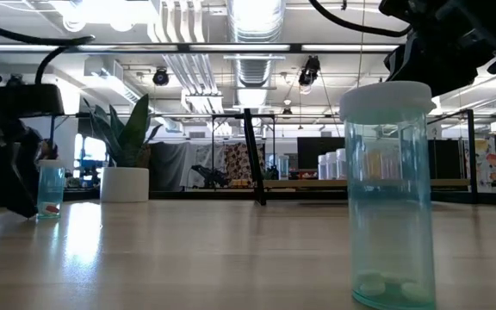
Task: Pick and place medicine bottles onto shelf by color
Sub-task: Put the top blue pill bottle on the shelf aligned with the other blue pill bottle
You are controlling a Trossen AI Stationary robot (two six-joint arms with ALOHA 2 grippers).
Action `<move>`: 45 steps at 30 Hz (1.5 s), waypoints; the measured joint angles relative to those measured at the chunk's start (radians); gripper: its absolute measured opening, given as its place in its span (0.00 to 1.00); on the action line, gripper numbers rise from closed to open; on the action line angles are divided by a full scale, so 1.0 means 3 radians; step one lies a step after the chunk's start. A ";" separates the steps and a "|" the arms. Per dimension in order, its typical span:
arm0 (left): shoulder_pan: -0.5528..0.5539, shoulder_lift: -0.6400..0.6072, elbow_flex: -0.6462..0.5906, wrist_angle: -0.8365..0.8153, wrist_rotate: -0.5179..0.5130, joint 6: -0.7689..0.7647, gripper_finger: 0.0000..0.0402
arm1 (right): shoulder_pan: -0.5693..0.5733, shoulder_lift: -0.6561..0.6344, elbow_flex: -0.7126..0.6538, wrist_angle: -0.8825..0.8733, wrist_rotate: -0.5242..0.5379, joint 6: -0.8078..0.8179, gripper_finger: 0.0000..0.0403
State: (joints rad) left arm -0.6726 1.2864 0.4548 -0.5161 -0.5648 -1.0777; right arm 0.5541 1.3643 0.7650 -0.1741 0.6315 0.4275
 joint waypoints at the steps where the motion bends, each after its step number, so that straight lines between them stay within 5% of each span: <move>1: -0.0008 -0.0026 0.0014 0.0008 -0.0040 0.0049 0.69 | 0.0000 0.0000 0.0000 0.0000 0.0000 0.0000 0.21; 12: -0.0029 -0.0318 0.0062 0.0037 -0.0162 0.0312 0.67 | 0.0000 0.0003 0.0000 0.0000 0.0169 -0.0002 0.22; 34: -0.0019 -0.0333 0.0498 0.0042 -0.0207 0.0863 0.22 | 0.0233 -0.0037 -0.0003 -0.0398 0.0150 0.0303 0.17; 45: 0.0272 -0.0275 0.0900 0.0211 -0.0208 0.1638 0.21 | 0.0500 -0.0092 -0.0005 -0.0452 0.0165 0.0438 0.16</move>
State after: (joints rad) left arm -0.5910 1.2040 0.7247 -0.4529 -0.6273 -0.5864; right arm 0.7040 1.3369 0.7635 -0.3097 0.6811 0.5590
